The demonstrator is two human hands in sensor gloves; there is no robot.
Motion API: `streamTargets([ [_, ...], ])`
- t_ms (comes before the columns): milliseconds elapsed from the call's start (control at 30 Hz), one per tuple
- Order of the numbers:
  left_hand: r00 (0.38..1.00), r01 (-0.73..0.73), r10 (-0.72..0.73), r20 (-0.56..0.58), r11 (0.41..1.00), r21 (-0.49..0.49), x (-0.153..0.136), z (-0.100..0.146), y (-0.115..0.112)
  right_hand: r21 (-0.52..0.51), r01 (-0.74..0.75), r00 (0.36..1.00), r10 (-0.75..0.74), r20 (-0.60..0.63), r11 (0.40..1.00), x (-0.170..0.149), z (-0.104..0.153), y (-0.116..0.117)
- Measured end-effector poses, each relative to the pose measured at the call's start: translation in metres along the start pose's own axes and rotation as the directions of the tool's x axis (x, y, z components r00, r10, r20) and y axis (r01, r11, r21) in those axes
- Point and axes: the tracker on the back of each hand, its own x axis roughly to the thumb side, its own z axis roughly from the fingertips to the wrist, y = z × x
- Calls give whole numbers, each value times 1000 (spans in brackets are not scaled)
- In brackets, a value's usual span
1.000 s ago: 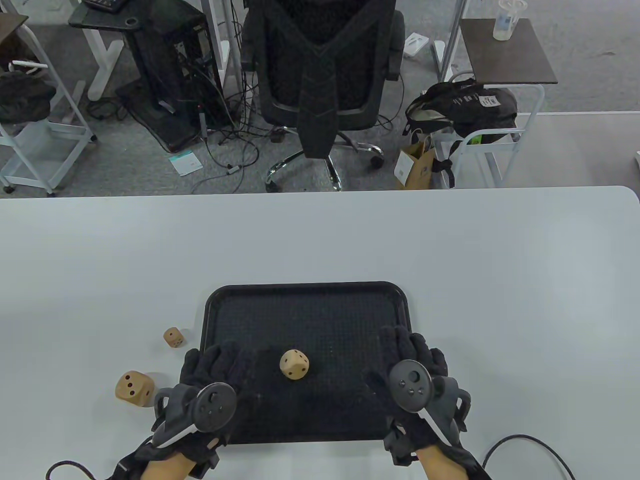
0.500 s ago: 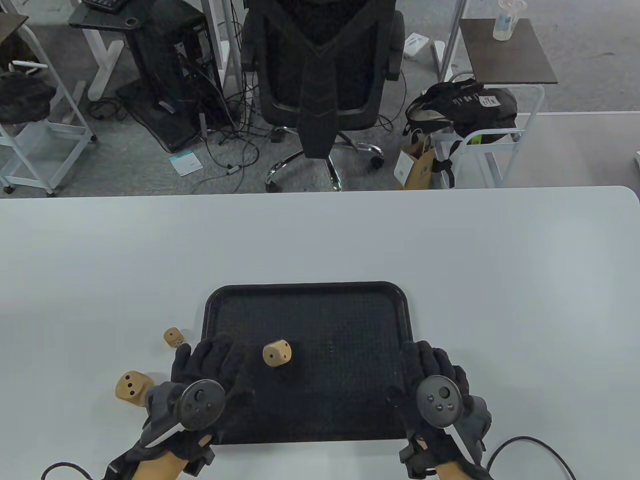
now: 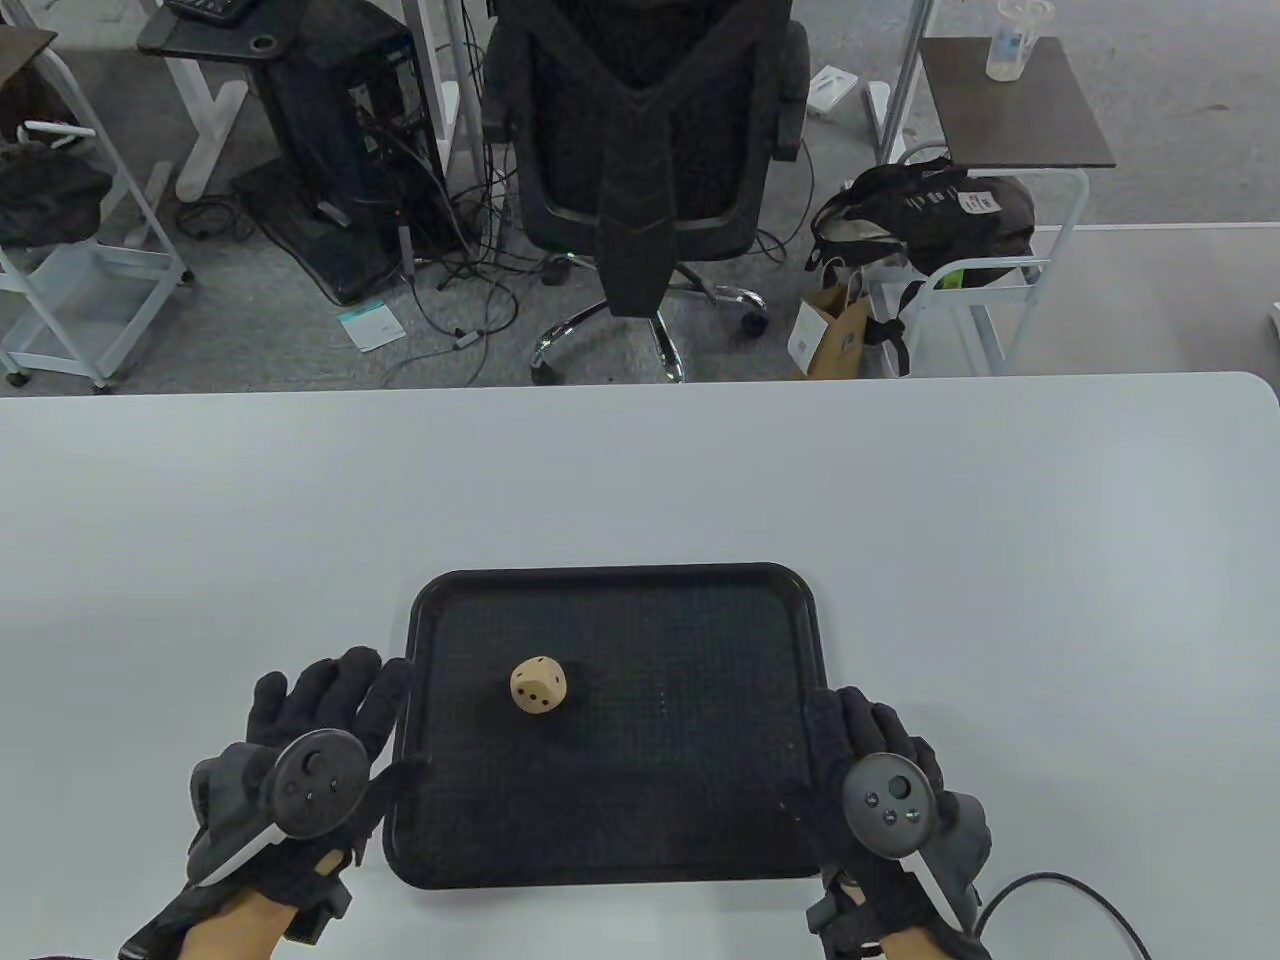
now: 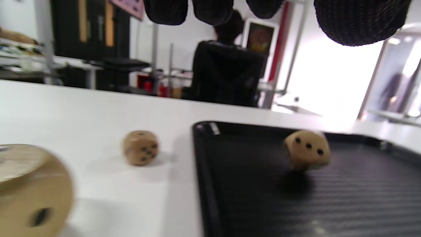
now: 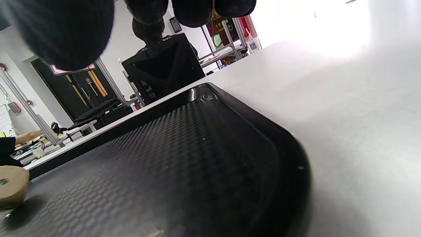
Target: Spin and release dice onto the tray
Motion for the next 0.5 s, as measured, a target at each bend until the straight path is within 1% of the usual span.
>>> streamTargets([
  [100,996,59,-60,-67,998,-25,-18,2,-4,-15,6,1000,-6,5,1000,-1,2,-4],
  [200,988,72,-78,-134,996,-48,-37,5,-12,-17,18,1000,-18,1,1000,-3,2,-6],
  [300,981,106,-112,-156,993,-52,-57,7,-22,-13,20,1000,-20,1,1000,-3,2,-6],
  [367,978,94,-102,-181,994,-54,-69,10,-29,-9,18,1000,-18,2,1000,-3,2,-6],
  [433,971,104,-122,-205,990,-93,-79,11,-38,-5,16,1000,-16,2,1000,-3,2,-6],
  [500,965,111,-133,-225,988,-111,-86,12,-46,3,14,1000,-14,1,1000,-3,2,-6],
])
